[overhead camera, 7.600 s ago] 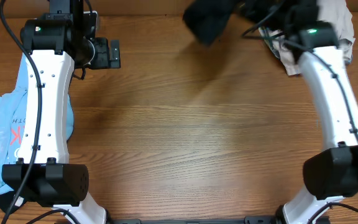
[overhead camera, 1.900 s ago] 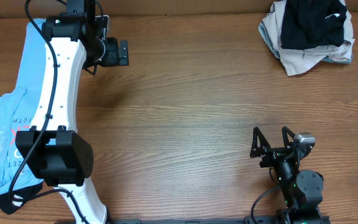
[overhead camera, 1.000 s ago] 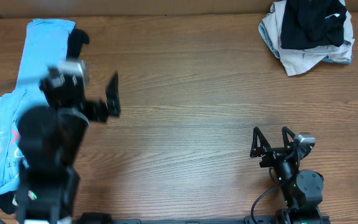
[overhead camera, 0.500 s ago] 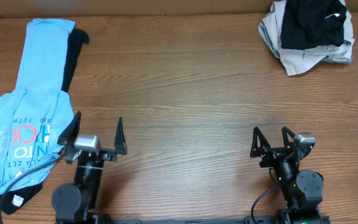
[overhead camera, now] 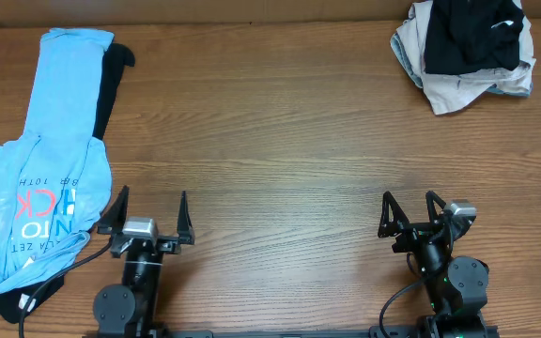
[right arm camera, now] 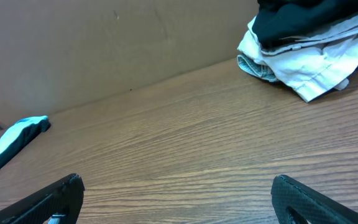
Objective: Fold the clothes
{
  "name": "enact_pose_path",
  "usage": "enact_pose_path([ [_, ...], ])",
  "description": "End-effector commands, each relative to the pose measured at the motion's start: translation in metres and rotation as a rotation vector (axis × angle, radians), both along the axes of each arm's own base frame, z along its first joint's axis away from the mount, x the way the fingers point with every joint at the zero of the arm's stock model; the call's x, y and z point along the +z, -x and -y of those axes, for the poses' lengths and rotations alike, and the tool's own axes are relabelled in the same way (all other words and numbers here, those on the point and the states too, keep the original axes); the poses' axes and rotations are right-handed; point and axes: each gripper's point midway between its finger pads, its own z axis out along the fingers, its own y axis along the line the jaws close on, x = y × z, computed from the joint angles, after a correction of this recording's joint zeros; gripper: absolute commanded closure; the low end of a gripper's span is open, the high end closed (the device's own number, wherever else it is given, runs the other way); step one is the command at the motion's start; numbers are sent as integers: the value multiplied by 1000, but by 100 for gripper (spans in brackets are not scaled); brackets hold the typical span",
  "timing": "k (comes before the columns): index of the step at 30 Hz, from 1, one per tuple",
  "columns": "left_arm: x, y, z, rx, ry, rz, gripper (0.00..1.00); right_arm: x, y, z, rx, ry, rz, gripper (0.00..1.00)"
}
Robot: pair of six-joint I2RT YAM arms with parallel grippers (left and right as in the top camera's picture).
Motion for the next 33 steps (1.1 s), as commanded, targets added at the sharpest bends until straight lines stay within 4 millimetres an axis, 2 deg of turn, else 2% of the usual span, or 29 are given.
enact_pose_path([
  [1, -15, -1, -7, 37, -16, -50, 0, -2, 0, 1, -10, 1, 4, 0],
  [4, -48, 0, -7, 37, 5, -187, 0, -2, 0, 1, -10, 1, 4, 0],
  [33, -46, 0, -7, 37, 12, -177, 0, -2, 0, 1, -10, 1, 4, 0],
])
